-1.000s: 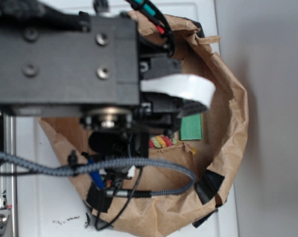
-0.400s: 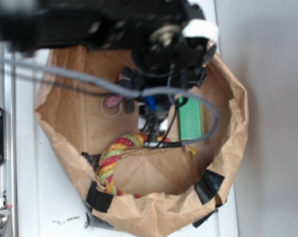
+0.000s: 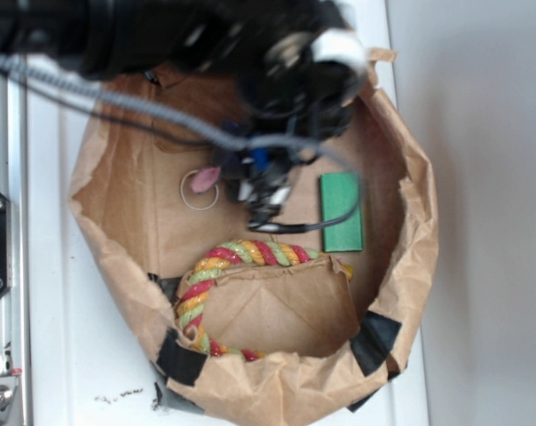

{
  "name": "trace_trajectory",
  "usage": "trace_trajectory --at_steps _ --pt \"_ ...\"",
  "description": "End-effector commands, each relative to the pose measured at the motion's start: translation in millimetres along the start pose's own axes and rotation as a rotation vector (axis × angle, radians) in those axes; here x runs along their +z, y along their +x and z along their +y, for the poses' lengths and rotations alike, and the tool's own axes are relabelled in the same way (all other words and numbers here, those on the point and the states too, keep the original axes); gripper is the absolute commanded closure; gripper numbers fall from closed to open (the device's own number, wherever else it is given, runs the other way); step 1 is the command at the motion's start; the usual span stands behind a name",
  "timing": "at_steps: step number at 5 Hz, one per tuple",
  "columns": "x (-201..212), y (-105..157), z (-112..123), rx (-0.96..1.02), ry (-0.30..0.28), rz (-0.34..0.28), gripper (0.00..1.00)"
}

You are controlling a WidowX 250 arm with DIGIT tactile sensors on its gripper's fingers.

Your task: Grab the gray animal.

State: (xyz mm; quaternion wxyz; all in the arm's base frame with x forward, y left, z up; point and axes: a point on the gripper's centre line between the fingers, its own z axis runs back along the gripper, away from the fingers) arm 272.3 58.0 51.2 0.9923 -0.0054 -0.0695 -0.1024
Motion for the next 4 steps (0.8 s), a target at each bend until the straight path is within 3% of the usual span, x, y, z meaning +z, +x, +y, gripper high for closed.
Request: trace_trajectory --at_steps 1,2,3,4 --pt "-27 1 -16 -0.028 0.058 -0.084 0.0" --pt "-23 11 -16 0.005 0.038 -0.088 1.0" --pt "-8 11 -15 -0.006 0.012 -0.093 1.0" --pt "35 7 -11 -0.006 -0.048 -0.09 1.0"
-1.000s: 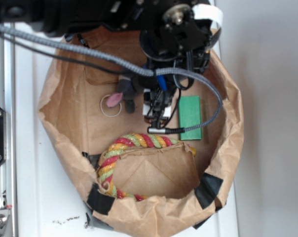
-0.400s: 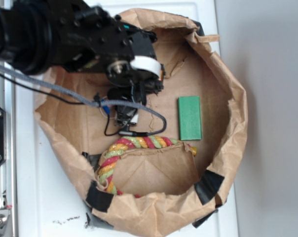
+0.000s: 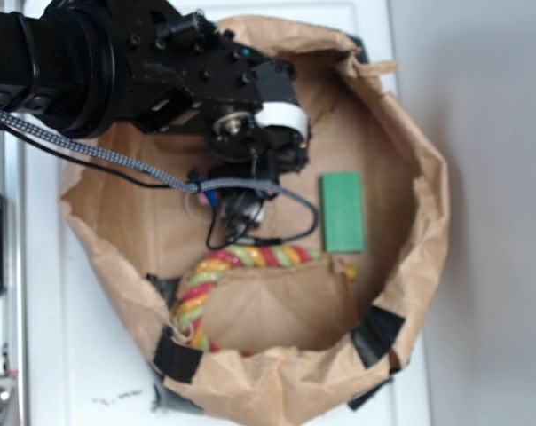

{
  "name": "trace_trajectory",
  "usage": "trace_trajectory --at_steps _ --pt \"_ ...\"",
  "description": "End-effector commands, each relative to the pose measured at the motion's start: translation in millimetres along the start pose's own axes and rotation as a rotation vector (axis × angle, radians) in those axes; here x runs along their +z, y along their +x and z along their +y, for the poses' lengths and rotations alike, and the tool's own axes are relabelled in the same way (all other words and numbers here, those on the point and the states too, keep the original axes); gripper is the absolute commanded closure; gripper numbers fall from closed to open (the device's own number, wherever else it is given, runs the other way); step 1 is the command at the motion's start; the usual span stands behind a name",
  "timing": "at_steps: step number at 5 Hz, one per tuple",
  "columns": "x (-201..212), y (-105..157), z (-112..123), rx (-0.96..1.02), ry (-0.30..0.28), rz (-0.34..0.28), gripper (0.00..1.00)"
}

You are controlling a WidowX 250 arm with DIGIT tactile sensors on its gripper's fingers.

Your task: Grab the gray animal.

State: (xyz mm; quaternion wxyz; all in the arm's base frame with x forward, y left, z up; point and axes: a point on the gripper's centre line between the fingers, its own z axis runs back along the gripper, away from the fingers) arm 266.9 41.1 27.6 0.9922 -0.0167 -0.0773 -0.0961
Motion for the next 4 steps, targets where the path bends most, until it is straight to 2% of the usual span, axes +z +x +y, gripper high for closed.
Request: trace_trajectory --at_steps 1,3,4 --pt "104 7 8 -0.003 -0.089 -0.073 1.0" --pt "155 0 -3 0.011 -0.17 -0.063 1.0" --pt "155 0 -3 0.011 -0.17 -0.063 0.0"
